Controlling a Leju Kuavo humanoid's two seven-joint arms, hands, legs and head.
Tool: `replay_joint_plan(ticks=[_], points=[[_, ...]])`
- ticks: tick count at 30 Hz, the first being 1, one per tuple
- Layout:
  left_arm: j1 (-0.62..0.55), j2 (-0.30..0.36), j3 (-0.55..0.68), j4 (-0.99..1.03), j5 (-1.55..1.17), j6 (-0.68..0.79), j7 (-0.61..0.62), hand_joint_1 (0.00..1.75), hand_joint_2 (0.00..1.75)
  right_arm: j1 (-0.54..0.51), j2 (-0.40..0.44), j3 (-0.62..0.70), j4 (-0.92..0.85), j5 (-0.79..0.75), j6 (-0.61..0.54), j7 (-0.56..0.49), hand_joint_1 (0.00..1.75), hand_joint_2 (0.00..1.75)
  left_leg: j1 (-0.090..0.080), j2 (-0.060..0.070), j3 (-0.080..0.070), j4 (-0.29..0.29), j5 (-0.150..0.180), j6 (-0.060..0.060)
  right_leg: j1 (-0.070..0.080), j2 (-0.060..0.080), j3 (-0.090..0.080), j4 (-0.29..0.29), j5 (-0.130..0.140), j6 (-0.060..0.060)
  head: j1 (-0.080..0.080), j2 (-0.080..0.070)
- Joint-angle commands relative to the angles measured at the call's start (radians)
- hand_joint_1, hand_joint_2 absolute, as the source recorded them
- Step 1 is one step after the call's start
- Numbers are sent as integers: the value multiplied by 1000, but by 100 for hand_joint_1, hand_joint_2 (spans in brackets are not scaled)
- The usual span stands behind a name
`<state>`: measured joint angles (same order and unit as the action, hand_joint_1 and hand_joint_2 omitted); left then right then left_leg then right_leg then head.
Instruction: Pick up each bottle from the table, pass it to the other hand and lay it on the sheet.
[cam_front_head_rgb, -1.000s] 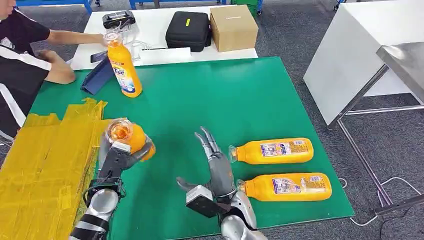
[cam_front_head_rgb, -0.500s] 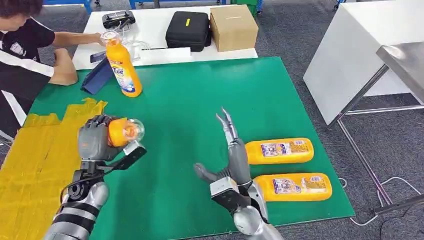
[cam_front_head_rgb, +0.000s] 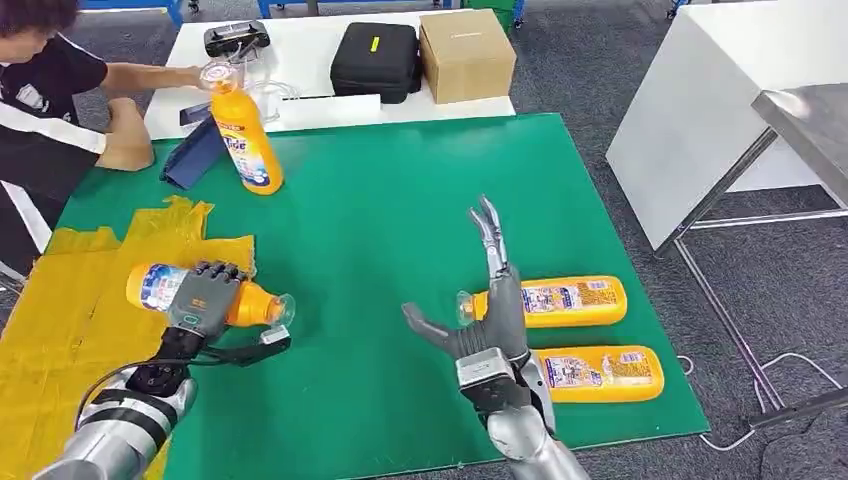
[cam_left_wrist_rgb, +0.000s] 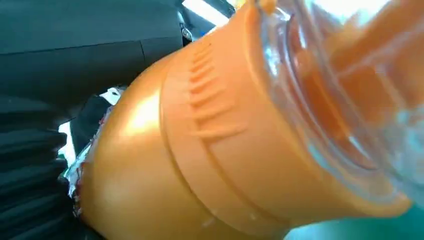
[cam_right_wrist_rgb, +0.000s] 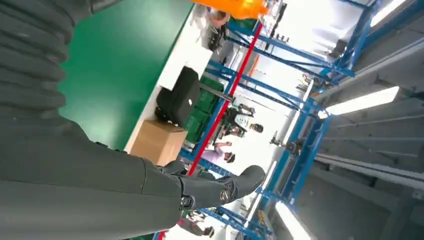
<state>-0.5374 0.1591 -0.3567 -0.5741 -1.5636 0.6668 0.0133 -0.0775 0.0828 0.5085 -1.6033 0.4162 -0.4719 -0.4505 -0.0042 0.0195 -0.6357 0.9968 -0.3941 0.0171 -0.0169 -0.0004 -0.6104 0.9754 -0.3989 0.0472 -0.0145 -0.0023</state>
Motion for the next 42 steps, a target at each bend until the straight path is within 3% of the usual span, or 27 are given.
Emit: replay_joint_plan(ticks=[1, 4, 14, 15, 16, 24, 27, 31, 34, 42], points=[[-74, -4, -28, 199, 61, -28, -29, 0, 175, -22, -44, -11, 5, 2, -6, 0, 0, 175, 2, -2, 5, 0, -2, -1, 1, 0, 6, -1, -2, -2, 0, 0], [-59, -59, 89, 175, 221, -49, -127, 0, 175, -16, -48, -7, 1, 69, -5, 27, 0, 175, 2, -2, 5, 0, -2, -1, 1, 0, 6, -1, -1, -2, 0, 0], [-56, -63, 93, 158, 224, -51, -120, 0, 175, -14, -52, -4, -1, 89, -5, 33, 0, 175, 2, -4, 6, 0, -2, -1, 2, -2, 7, -1, -2, -2, 0, 0], [-30, -113, 224, 65, 431, -131, -219, 0, 175, -18, -80, 0, 19, 263, 32, 139, 0, 175, 1, -4, 5, 0, -1, -1, 1, -3, 6, -1, -2, -2, 0, 0], [3, -124, 250, -9, 492, -179, -247, 0, 175, -8, -89, -20, 14, 268, 59, 161, 0, 175, 1, -3, 5, 0, -1, -1, 1, -2, 5, -1, -1, -1, 0, 0], [102, -124, 259, -203, 588, -274, -263, 0, 175, -7, -133, -49, 34, 386, 135, 223, 0, 175, 0, -2, 4, 0, -2, 0, 0, -1, 5, -1, -1, -1, 0, 0], [175, -126, 268, -337, 683, -337, -307, 0, 175, -8, -188, -75, 45, 383, 214, 246, 0, 175, 0, -2, 5, 0, -1, 0, 0, -1, 6, -2, -1, -1, 0, 0], [316, -147, 264, -657, 912, -492, -425, 0, 175, -22, -317, -126, 70, 526, 277, 312, 0, 175, 1, -2, 6, 1, -3, 0, 1, -1, 7, -2, -2, -1, 0, 0], [400, -173, 239, -890, 1072, -580, -478, 0, 175, -24, -412, -183, 88, 509, 342, 266, 0, 175, 1, -4, 5, 3, -4, 1, 1, -2, 8, -1, -3, 0, 0, 0], [514, -196, 178, -1096, 1190, -603, -538, 0, 175, -9, -512, -318, 107, 532, 401, 276, 0, 175, -2, -3, 2, 2, -4, 2, -2, -1, 5, -1, -2, 0, 0, 0]])
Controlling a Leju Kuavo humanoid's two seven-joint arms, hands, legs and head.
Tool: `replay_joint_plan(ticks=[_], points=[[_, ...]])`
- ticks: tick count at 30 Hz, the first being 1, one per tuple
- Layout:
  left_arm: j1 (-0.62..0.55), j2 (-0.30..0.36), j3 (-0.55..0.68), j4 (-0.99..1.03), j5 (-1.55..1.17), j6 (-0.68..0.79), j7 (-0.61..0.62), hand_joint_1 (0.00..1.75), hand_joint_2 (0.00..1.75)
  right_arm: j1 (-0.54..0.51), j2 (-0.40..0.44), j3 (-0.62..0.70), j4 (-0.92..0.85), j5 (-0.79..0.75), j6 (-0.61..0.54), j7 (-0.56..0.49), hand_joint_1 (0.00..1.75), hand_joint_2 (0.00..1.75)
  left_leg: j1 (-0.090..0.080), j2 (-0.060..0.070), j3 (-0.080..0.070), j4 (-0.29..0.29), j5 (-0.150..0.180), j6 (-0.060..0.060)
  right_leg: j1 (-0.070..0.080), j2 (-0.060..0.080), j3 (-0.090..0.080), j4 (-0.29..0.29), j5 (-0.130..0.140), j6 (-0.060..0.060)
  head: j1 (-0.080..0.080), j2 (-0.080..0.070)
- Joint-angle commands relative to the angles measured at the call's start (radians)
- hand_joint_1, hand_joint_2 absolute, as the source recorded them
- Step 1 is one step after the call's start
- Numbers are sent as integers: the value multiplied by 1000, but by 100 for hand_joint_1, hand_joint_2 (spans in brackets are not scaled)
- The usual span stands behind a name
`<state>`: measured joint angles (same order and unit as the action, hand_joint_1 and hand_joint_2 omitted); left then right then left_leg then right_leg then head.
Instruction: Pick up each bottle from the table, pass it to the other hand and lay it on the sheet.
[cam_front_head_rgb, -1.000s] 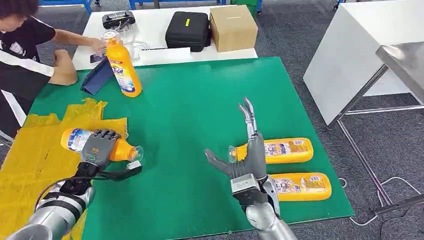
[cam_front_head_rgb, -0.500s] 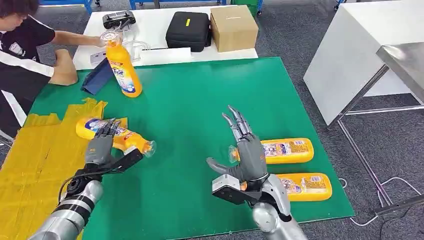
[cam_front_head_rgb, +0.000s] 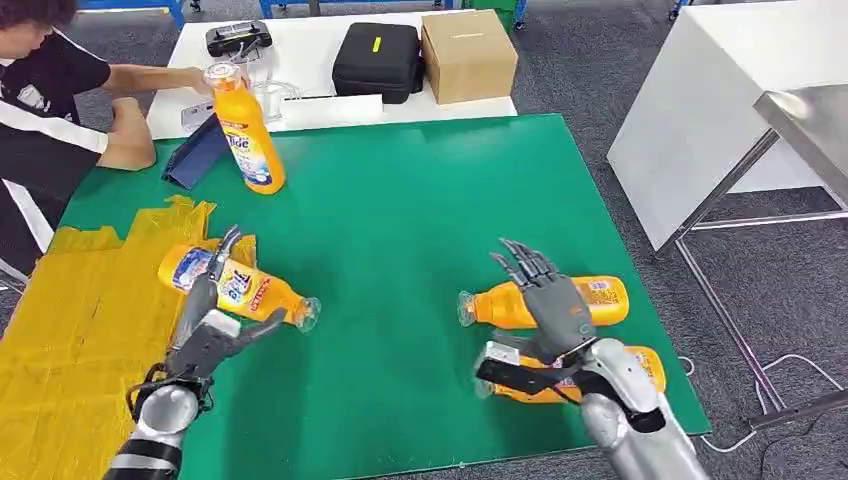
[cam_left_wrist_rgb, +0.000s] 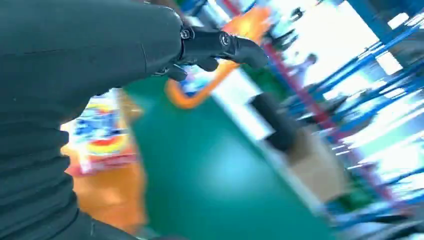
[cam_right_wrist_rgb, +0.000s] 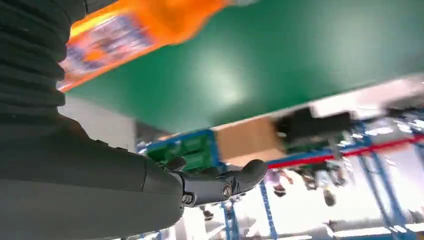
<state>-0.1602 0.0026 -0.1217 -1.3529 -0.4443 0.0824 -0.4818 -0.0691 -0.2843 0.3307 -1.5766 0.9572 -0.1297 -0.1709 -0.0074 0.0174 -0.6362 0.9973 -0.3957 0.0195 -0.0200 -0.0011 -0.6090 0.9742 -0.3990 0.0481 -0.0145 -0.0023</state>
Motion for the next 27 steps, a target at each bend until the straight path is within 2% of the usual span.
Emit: replay_joint_plan(ticks=[1, 12, 22, 25, 27], points=[[145, -41, -67, -326, 87, -27, -56, 0, 175, -14, -149, -157, 86, -11, 67, -6, 0, 175, 2, -2, 5, 2, -5, -1, 2, 0, 6, 1, -4, -2, 0, 0], [153, -44, -102, -324, 96, -33, -64, 0, 175, -40, -128, -161, 142, 6, 81, -4, 0, 175, 2, 0, 5, 0, -3, -1, 2, 1, 5, -1, -2, -2, 0, 0], [127, -48, -119, -282, 115, -47, -70, 0, 175, -94, -132, -112, 234, 23, 115, -11, 0, 175, 2, -1, 7, 0, -3, -2, 2, 0, 7, -1, -2, -2, 0, 0], [120, -50, -130, -275, 121, -50, -73, 0, 175, -121, -124, -85, 294, 47, 125, 5, 0, 175, 2, 0, 4, -1, -1, -1, 2, 1, 4, -1, 0, -1, 0, 0], [113, -48, -142, -267, 122, -54, -72, 0, 175, -146, -109, -61, 355, 67, 118, 16, 0, 175, 3, 0, 8, 0, -4, -2, 3, 2, 8, -2, -2, -3, -1, 0]])
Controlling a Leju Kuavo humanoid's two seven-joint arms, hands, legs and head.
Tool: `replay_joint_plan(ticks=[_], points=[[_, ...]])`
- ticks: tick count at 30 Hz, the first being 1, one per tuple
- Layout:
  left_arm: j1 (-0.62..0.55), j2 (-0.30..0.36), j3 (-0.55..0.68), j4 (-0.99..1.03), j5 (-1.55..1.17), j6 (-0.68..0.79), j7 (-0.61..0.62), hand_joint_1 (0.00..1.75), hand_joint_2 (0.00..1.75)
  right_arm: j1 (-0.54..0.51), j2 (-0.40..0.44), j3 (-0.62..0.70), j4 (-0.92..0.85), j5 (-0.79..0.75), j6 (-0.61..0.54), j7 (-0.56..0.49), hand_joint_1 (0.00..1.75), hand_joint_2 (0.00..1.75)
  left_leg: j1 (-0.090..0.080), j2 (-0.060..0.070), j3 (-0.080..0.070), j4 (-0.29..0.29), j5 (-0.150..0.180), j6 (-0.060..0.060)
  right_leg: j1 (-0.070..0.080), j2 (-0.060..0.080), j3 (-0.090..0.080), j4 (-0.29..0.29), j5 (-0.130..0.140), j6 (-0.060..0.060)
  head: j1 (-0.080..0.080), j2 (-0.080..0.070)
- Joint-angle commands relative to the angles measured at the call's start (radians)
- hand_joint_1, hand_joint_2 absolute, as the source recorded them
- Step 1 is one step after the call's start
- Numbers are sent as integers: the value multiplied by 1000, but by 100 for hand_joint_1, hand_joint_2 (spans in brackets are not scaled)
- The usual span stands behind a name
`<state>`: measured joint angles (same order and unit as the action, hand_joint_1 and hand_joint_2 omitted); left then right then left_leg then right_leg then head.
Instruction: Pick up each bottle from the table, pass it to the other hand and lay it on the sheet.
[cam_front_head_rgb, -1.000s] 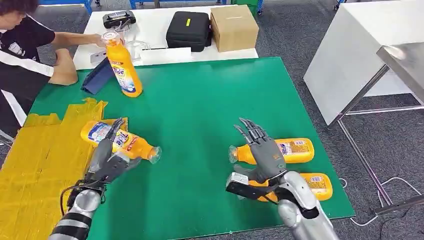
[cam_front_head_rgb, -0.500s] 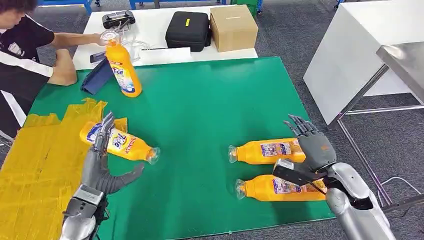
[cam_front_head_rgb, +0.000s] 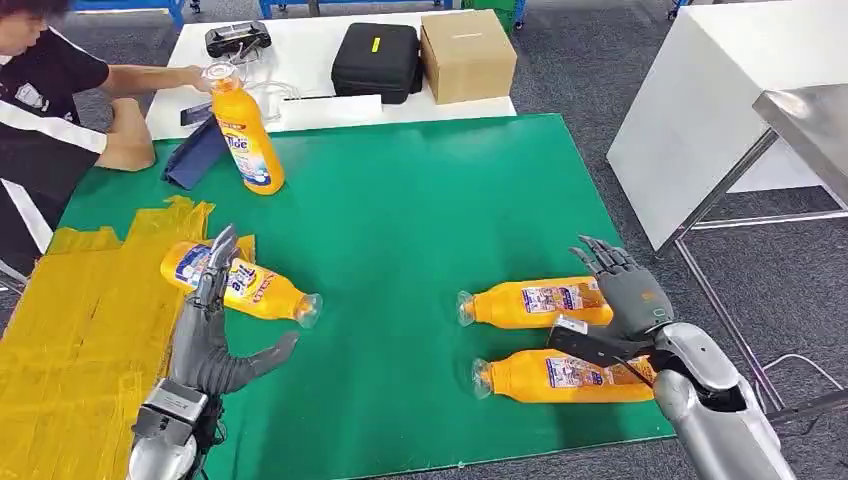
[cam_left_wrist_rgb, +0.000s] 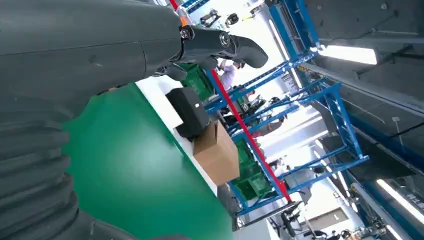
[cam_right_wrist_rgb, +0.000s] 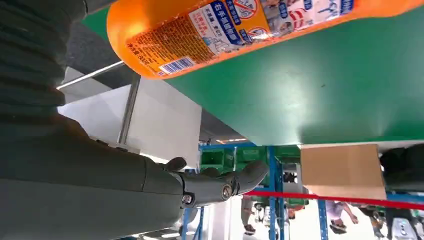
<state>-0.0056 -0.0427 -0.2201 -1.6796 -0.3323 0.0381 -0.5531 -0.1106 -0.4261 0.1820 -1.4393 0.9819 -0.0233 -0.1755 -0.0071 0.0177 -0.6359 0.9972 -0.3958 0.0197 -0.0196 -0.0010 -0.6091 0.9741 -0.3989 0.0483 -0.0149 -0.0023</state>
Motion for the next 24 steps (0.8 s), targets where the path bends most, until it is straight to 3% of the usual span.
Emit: replay_joint_plan(ticks=[1, 9, 10, 16, 18, 19, 20, 24], points=[[-44, -2, -45, 65, 11, -10, 2, 0, 175, -111, 36, 93, 233, 47, 9, 23, 0, 175, 2, 0, 5, -1, -1, -1, 2, 1, 5, -2, 0, -2, 0, 0], [-64, -10, -38, 105, 24, -11, 23, 0, 175, -226, 74, 163, 443, 164, -11, 111, 0, 175, 3, 2, 7, 0, -3, -2, 2, 3, 7, -2, -1, -2, 0, 0], [-67, -10, -37, 110, 25, -11, 23, 0, 175, -236, 77, 166, 462, 164, -10, 112, 0, 0, 2, 1, 5, -1, -1, -1, 1, 2, 5, -2, 0, -2, 0, 0], [-78, -12, -37, 127, 25, -10, 23, 0, 175, -266, 90, 173, 530, 166, -24, 105, 0, 0, 2, 0, 6, 0, -2, -2, 2, 1, 6, -1, -1, -2, 0, 0], [-79, -11, -37, 129, 28, -10, 25, 0, 175, -273, 103, 169, 547, 165, -44, 101, 16, 0, 1, 0, 4, -1, -1, -1, 1, 1, 4, -1, 0, -1, 0, 0], [-80, -11, -37, 132, 30, -10, 27, 0, 175, -276, 112, 166, 553, 164, -58, 103, 72, 0, 2, 0, 6, 0, -2, -2, 2, 1, 6, -1, -1, -2, 0, 0], [-79, -11, -37, 133, 30, -10, 27, 0, 175, -278, 118, 165, 555, 165, -65, 102, 133, 175, 2, 0, 7, 0, -3, -2, 2, 2, 7, -1, -2, -2, 0, 0], [-79, -11, -37, 133, 30, -10, 27, 0, 175, -278, 118, 165, 555, 165, -65, 102, 133, 175, 2, 0, 5, 0, -2, -2, 1, 1, 5, -1, -1, -2, 0, 0]])
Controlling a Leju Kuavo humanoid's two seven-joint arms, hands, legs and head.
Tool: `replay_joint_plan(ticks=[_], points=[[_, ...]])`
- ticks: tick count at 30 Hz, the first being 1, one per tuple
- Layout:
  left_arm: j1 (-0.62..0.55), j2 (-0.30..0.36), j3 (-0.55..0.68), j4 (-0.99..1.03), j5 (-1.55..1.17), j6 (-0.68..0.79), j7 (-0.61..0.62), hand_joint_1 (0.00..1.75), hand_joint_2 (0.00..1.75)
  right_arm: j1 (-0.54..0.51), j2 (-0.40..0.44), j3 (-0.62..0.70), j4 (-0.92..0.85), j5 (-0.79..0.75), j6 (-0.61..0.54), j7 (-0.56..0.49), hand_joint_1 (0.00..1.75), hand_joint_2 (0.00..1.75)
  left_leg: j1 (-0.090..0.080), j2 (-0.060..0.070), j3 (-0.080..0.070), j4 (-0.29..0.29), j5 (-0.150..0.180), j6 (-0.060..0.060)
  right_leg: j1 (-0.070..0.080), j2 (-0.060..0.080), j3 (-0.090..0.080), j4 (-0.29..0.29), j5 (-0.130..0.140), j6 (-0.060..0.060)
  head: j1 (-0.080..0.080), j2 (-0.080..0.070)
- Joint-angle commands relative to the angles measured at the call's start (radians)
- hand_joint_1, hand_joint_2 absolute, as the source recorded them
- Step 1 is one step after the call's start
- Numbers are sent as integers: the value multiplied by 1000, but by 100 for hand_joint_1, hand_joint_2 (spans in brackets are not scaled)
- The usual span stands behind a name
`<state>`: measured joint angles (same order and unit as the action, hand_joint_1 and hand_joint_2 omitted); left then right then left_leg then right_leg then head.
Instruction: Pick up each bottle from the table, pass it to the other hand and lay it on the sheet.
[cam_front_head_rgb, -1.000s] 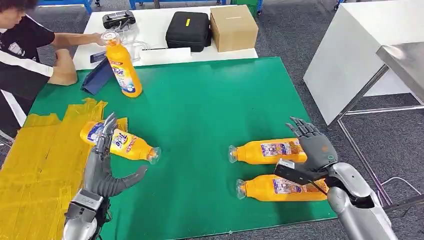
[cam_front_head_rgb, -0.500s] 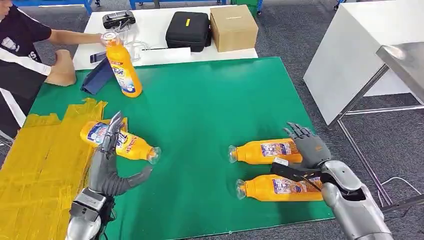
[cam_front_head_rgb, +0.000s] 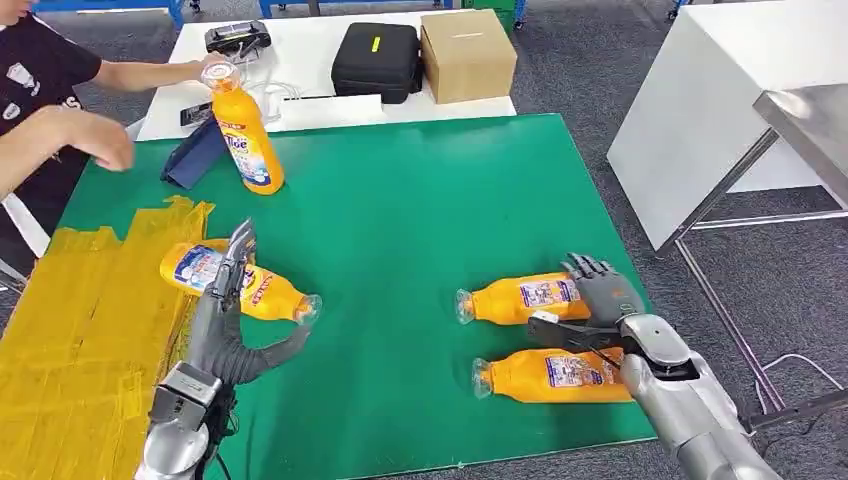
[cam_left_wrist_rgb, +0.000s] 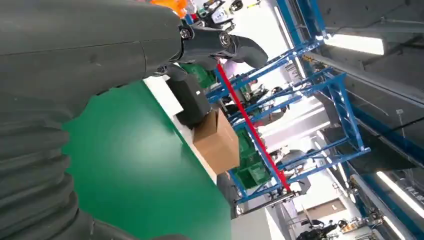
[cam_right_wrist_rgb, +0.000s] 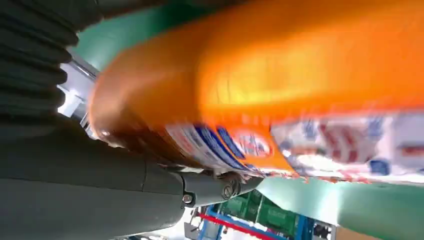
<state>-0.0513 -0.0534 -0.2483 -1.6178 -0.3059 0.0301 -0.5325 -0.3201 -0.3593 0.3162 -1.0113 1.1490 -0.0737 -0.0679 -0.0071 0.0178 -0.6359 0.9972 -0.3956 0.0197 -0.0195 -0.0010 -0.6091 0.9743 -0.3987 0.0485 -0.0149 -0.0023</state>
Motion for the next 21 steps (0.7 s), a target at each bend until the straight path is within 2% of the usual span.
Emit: replay_joint_plan(ticks=[1, 4, 10, 12, 17, 18, 19, 21], points=[[-34, 0, -10, 72, 4, -2, 6, 0, 175, -69, 53, 30, 126, -2, -18, -5, 147, 175, 2, 0, 7, 0, -3, -2, 2, 1, 7, -1, -2, -3, 0, 0], [-33, 1, -10, 74, 7, -2, 9, 0, 175, -67, 59, 22, 113, -6, -40, -13, 175, 175, 2, -1, 7, 0, -3, -2, 2, 0, 7, -1, -2, -3, 0, 0], [-30, 1, -10, 73, 10, -3, 11, 0, 175, -58, 64, 7, 89, -10, -72, -15, 175, 175, 1, -1, 4, 0, -1, -1, 1, 0, 4, -1, -1, -2, 0, 0], [-27, 2, -15, 69, 10, -2, 11, 0, 175, -45, 80, -28, 51, -22, -122, -16, 175, 175, 1, -1, 4, 0, -1, -1, 1, 0, 4, -1, -1, -2, 0, 0], [-26, 9, -34, 73, -13, -3, 42, 0, 175, 3, 181, -119, -103, -117, -215, -50, 175, 175, 2, 1, 8, 1, -4, -3, 2, 2, 7, 0, -3, -3, 0, 0], [-28, 10, -44, 77, -19, -4, 47, 0, 175, 13, 209, -137, -149, -141, -241, -55, 175, 175, 1, 1, 3, 0, -1, -1, 1, 2, 2, 0, -1, -2, 0, 0], [-30, 11, -49, 79, -22, -5, 50, 0, 175, 16, 226, -148, -169, -158, -254, -59, 175, 175, 2, 2, 7, 1, -4, -3, 2, 4, 6, 0, -3, -3, 0, 0], [-38, 16, -73, 90, -32, -10, 63, 0, 175, 28, 282, -178, -247, -231, -291, -82, 175, 175, 1, 1, 3, 0, -2, -2, 1, 2, 2, 0, -1, -2, 0, 0]])
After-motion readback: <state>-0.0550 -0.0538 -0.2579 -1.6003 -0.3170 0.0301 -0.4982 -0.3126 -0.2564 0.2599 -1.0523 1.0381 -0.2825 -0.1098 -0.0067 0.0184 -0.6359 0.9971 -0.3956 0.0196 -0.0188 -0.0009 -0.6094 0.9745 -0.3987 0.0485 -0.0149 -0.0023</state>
